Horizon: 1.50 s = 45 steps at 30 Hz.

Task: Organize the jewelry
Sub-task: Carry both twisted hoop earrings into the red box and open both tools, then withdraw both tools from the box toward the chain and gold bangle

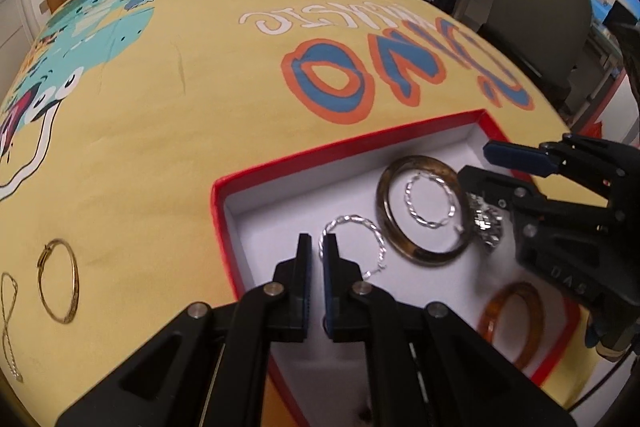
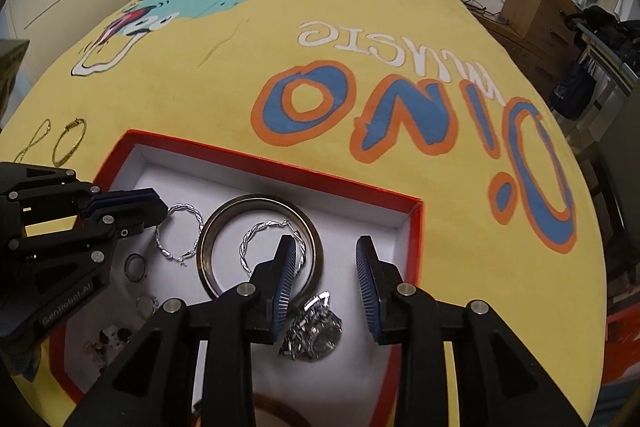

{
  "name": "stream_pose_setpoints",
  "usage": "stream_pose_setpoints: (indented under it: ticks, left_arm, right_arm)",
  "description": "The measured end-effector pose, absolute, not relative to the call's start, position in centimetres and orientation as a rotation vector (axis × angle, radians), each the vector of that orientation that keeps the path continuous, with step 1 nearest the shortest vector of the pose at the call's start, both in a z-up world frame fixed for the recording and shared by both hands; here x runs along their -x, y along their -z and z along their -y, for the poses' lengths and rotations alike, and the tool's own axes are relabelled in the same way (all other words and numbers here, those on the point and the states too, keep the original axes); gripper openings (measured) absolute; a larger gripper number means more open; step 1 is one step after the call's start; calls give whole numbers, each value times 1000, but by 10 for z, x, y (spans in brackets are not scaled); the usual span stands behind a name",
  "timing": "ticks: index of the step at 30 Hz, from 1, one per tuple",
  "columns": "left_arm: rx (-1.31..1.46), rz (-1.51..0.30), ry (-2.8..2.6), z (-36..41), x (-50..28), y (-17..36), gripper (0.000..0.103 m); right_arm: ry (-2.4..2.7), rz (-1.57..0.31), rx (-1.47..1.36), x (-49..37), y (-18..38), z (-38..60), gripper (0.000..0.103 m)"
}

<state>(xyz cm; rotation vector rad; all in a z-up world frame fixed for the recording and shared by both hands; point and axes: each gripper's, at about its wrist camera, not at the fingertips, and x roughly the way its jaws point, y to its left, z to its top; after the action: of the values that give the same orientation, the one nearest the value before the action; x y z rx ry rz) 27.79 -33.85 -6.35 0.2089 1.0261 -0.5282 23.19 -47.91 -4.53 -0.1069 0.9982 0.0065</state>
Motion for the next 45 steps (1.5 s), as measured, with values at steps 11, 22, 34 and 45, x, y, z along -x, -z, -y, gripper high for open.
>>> stream_pose_setpoints:
  ticks: [11,22,34,45]
  left_arm:
    - [-132,-960,518,291,-214,7,14]
    - [-170,-909,419,202,-125,-36,39]
    - [-120,-805,231,96,-53,-77,42]
    - [-63,-769,172,34,-17,-84,42]
  right_arm:
    - [26,-917,-29,-171,-11,473,39]
    - [-34,-855,-130,-88,-49,408,54]
    - [-108,-821,-133,-25,-71,333,55]
    - [-99,-821,-119,-1,-72,293,61]
